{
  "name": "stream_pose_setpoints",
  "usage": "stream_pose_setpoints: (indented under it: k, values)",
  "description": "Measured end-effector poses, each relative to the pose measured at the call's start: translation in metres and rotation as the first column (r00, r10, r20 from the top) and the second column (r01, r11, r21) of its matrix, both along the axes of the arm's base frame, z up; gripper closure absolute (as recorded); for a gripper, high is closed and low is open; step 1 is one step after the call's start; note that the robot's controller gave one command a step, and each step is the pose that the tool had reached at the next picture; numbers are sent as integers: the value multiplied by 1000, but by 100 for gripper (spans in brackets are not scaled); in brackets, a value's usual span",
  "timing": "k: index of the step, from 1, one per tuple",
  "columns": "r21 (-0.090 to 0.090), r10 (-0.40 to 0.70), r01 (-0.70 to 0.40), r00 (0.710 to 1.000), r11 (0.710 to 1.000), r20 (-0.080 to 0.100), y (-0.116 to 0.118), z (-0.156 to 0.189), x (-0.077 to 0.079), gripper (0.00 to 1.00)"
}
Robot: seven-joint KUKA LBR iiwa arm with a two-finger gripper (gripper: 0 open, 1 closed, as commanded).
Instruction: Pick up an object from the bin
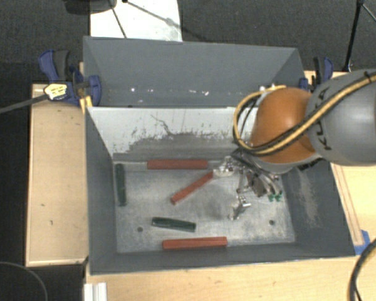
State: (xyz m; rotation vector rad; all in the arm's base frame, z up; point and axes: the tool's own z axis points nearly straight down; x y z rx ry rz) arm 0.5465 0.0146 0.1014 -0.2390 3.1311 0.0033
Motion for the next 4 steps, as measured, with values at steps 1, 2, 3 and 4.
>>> stream_pose_setpoints:
  k: [1, 2, 3, 4]
  values:
    - [-2, 17, -17, 1000, 1000, 3, 32, 3, 6, 0]
    - [0, 94, -94, 996, 996, 4, 43, -24, 40, 100]
    - [0, 94, -94, 996, 996, 4, 43, -24, 40, 100]
    - [-2, 105, -105, 994, 994, 2, 54, 122, 40, 100]
